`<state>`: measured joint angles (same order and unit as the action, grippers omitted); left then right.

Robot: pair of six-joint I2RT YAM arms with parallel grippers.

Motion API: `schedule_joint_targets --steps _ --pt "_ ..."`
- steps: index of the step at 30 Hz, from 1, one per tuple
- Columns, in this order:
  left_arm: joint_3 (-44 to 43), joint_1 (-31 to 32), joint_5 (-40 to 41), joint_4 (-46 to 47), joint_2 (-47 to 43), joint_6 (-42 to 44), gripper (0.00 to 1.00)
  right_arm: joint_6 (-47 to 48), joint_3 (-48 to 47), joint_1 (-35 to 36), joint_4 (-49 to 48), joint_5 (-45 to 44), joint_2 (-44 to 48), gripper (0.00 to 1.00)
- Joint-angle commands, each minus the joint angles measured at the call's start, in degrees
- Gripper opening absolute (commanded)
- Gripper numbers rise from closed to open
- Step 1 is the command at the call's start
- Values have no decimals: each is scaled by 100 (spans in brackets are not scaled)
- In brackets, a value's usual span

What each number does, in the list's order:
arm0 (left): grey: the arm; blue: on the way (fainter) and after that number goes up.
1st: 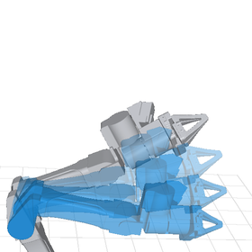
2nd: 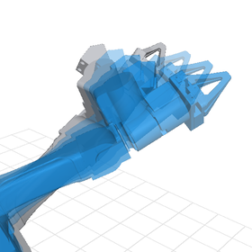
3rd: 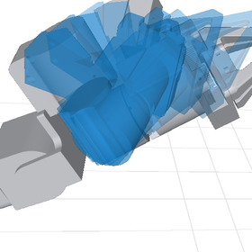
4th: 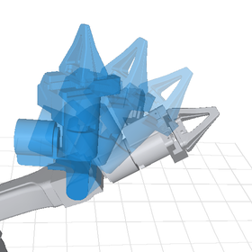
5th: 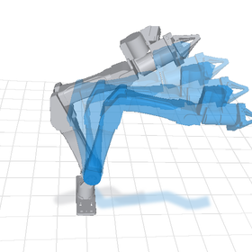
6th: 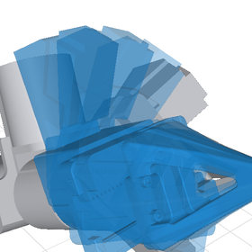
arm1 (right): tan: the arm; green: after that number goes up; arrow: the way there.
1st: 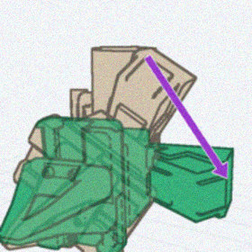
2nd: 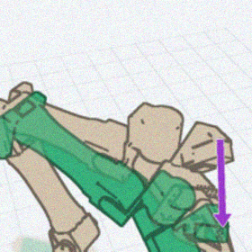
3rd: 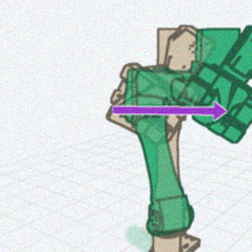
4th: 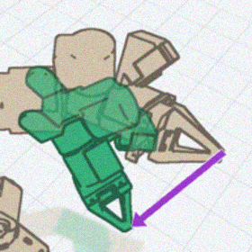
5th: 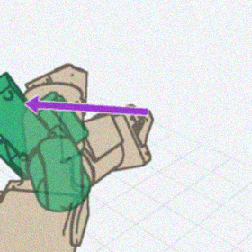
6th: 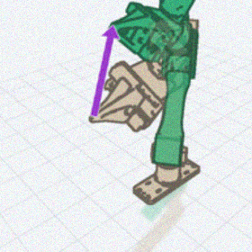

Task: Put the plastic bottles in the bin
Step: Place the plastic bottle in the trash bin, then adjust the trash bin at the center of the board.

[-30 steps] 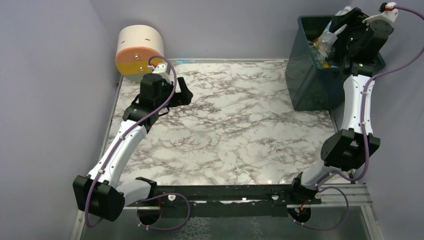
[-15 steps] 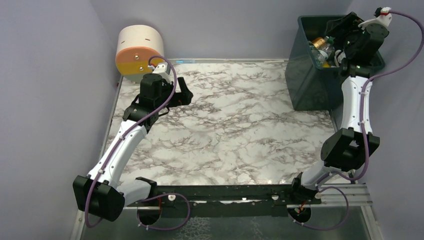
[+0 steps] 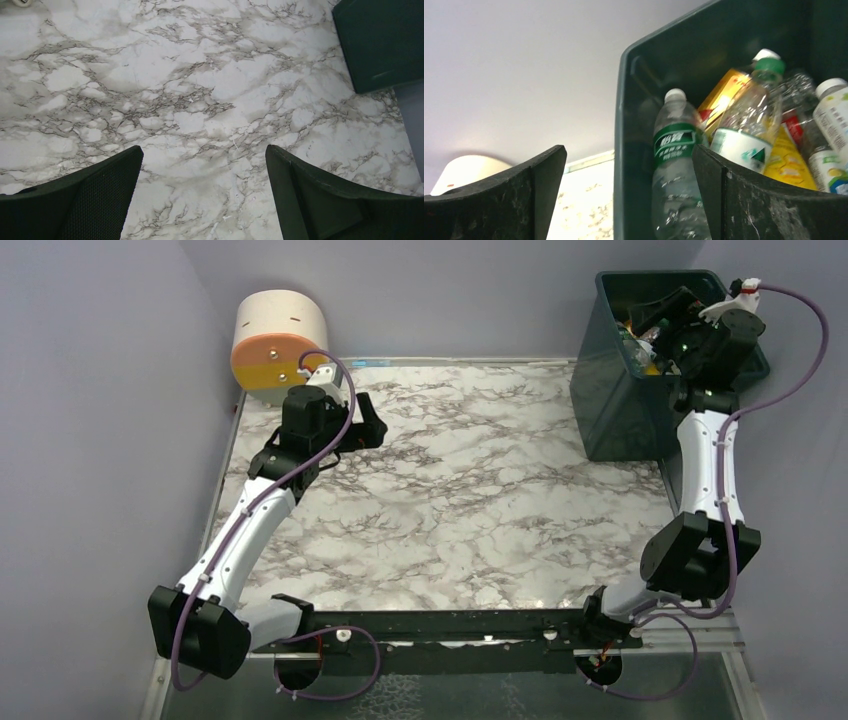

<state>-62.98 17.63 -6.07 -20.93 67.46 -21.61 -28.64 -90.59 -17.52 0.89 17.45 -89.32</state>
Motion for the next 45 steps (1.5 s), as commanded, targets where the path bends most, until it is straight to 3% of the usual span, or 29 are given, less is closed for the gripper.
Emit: schedule_joint_targets --steps 1,6,16,20,26,32,38,45 --pt "107 -14 199 373 79 53 99 77 475 174 -204 637 517 99" --pt "295 -57 909 571 220 94 99 700 1431 851 -382 594 1209 99" --pt "1407 -64 2216 2115 147 639 99 1427 3451 1731 -929 101 2279 99" --pt "1964 -278 1932 3001 -1 771 99 1762 3993 1919 -1472 -696 2839 99" --pt "1978 -383 1359 3080 71 765 99 2176 2987 1887 -1401 -1795 1950 99" --pt "1823 -383 837 3102 198 626 99 2231 1194 1825 -1325 -1578 158 99" --pt "1568 -383 372 2807 453 664 99 2154 -1367 1654 -378 -1183 -1764 99" --pt "1552 -383 291 2691 419 809 99 1981 -2235 1655 -465 -763 -2397 99"
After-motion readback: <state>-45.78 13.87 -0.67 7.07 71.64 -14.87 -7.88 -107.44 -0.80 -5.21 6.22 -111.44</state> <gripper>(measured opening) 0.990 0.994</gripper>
